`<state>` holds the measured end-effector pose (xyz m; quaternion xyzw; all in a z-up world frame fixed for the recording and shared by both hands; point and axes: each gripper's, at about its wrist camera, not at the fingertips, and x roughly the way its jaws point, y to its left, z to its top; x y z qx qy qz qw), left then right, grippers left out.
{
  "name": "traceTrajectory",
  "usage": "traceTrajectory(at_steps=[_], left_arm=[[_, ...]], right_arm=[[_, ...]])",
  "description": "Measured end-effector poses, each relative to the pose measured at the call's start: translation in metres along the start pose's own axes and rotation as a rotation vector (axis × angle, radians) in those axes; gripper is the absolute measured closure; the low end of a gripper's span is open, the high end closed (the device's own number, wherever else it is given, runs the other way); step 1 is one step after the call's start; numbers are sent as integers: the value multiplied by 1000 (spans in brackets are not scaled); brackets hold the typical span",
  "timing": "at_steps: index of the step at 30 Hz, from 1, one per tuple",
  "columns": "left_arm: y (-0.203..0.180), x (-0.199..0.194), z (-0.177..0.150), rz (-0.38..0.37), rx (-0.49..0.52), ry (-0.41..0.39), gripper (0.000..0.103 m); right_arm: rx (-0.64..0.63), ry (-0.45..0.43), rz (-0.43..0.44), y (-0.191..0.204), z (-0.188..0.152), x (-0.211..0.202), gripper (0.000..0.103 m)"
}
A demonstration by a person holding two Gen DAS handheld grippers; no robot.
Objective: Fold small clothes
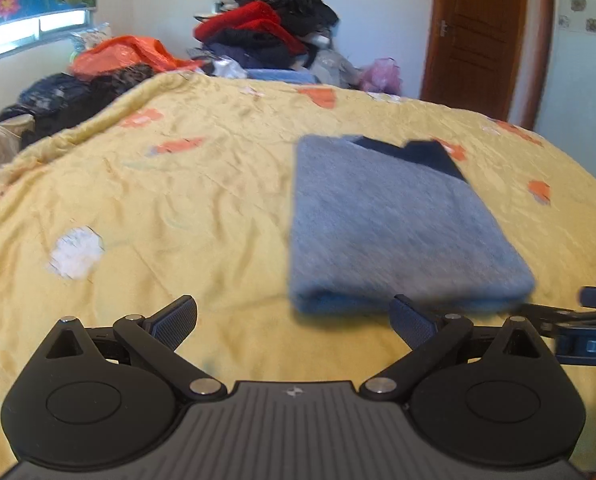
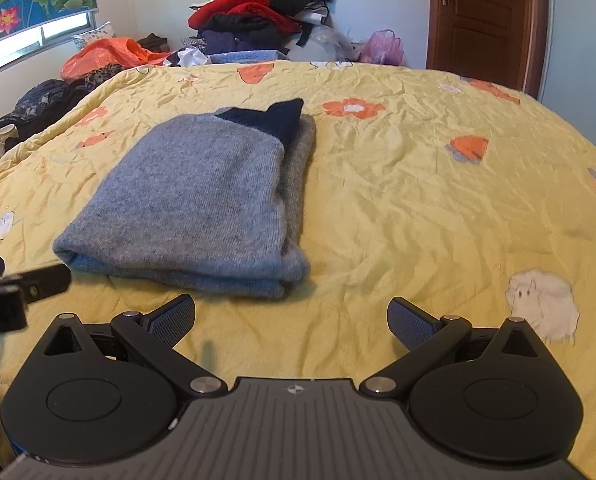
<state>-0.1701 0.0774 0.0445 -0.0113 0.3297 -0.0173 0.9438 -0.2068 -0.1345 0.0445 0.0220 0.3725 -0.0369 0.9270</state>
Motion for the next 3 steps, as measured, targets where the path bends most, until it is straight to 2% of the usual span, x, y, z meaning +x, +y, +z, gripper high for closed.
traceTrajectory(at_steps=[3], left_arm=[[25,14,21,85,-36,-17,0]], right_arm=[[-23,-28,-14,-13,18,3,0]])
